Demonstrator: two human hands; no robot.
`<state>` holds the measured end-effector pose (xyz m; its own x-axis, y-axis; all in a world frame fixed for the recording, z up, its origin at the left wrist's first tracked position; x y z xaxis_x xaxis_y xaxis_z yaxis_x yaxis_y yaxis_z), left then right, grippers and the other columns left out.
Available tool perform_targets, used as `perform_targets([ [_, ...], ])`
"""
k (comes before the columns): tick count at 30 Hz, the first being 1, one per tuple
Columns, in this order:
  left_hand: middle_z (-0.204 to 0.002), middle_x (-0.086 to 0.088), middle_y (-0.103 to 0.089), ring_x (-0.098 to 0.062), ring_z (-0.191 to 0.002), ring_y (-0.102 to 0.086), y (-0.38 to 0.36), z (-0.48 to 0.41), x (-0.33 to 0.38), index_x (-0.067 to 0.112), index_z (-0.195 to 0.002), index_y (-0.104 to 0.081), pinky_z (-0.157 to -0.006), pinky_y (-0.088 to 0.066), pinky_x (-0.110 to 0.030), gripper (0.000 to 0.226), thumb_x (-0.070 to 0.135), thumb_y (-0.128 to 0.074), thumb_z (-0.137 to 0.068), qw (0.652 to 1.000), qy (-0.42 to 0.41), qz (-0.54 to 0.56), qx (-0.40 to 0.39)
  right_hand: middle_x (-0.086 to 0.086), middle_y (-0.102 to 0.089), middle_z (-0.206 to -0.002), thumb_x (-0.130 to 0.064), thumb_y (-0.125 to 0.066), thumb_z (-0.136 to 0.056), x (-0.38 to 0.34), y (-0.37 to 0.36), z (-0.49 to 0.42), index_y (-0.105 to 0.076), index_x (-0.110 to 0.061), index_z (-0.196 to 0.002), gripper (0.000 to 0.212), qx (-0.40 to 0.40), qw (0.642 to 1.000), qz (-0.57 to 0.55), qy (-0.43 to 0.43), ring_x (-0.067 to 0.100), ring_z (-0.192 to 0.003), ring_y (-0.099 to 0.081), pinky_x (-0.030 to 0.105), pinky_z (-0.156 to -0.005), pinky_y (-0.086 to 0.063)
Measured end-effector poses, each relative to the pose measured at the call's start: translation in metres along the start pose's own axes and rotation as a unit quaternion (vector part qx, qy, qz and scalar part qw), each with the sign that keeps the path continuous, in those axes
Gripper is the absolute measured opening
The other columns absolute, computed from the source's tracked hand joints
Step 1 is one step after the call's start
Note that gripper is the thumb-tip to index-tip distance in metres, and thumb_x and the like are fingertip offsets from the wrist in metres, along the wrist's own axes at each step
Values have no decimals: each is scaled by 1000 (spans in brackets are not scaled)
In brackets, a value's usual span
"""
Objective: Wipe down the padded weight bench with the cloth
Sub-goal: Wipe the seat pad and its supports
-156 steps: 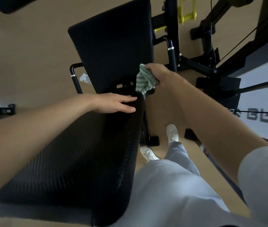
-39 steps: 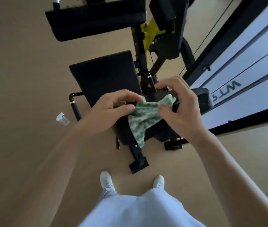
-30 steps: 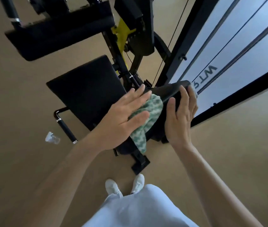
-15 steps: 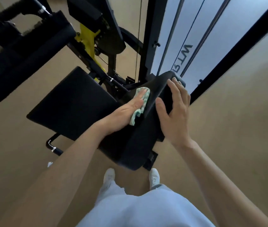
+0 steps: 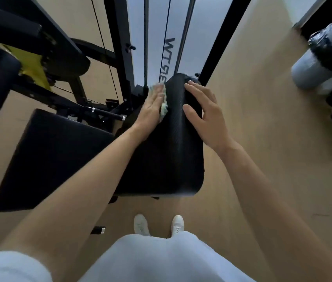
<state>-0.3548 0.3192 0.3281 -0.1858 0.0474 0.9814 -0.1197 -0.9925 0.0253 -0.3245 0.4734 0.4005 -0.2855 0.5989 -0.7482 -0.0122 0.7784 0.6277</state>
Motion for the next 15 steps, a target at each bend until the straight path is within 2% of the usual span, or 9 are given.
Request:
perform_targets([
  [3, -169, 2, -25, -10, -157, -20, -16, 42, 19, 17, -158, -36, -131, -14, -39, 48, 28, -36, -111, 997, -80, 11, -10, -3, -56, -141, -29, -58, -96, -8, 2, 1, -57, -14, -142, 48, 20, 999, 37, -3, 15, -137, -46, 26, -117, -35],
  [5, -167, 0, -31, -10, -156, -26, -20, 69, 15, 15, -156, -39, -130, -19, -42, 48, 28, -37, -110, 994, -107, 5, -15, -3, -57, -137, -26, -58, -97, -12, 4, 4, -59, -15, -139, 44, 28, 997, 66, -5, 16, -132, -49, 16, -112, -33],
  [8, -163, -3, -40, -9, -154, -31, -26, 117, 7, 7, -154, -42, -129, -22, -37, 44, 18, -35, -112, 991, -128, -34, -13, -2, -58, -134, -23, -59, -99, -20, 4, 12, -63, -16, -134, 37, 26, 994, 106, -1, 19, -127, -49, -1, -101, -22],
  [9, -160, -5, -44, -9, -152, -34, -24, 131, 5, 4, -152, -44, -128, -25, -35, 43, 16, -34, -112, 991, -131, -37, -6, 0, -58, -133, -23, -60, -98, -24, 4, 17, -64, -16, -133, 36, 22, 993, 114, 3, 20, -126, -49, -1, -100, -21],
  [11, -152, -6, -54, -10, -147, -44, -16, 157, -1, 2, -146, -51, -123, -33, -30, 41, 14, -35, -112, 991, -124, -47, 16, 0, -59, -131, -24, -63, -97, -34, 3, 27, -66, -17, -130, 35, 14, 992, 126, 16, 22, -124, -49, 10, -102, -28],
  [13, -129, 4, -71, -7, -125, -63, -4, 181, -6, 6, -138, -61, -105, -47, -20, 38, 14, -35, -111, 993, -97, -51, 45, -2, -62, -127, -26, -66, -95, -45, 1, 39, -68, -19, -128, 34, -3, 990, 139, 36, 23, -121, -47, 20, -101, -34],
  [15, -91, 20, -74, 7, -86, -67, 9, 203, -17, 7, -127, -68, -77, -48, -9, 37, 15, -35, -111, 995, -49, -55, 72, -6, -67, -121, -30, -68, -94, -57, -3, 55, -70, -21, -125, 32, -33, 989, 137, 54, 25, -122, -44, 24, -102, -36],
])
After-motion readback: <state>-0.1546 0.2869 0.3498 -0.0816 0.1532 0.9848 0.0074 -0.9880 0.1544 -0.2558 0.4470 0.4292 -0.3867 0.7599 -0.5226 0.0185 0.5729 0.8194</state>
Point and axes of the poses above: each hand's wrist, its own z-axis away from the middle knuckle, its own y-axis out of the back of the hand, x = y × z, the point moved 7 cm from there along -z, towards the middle knuckle
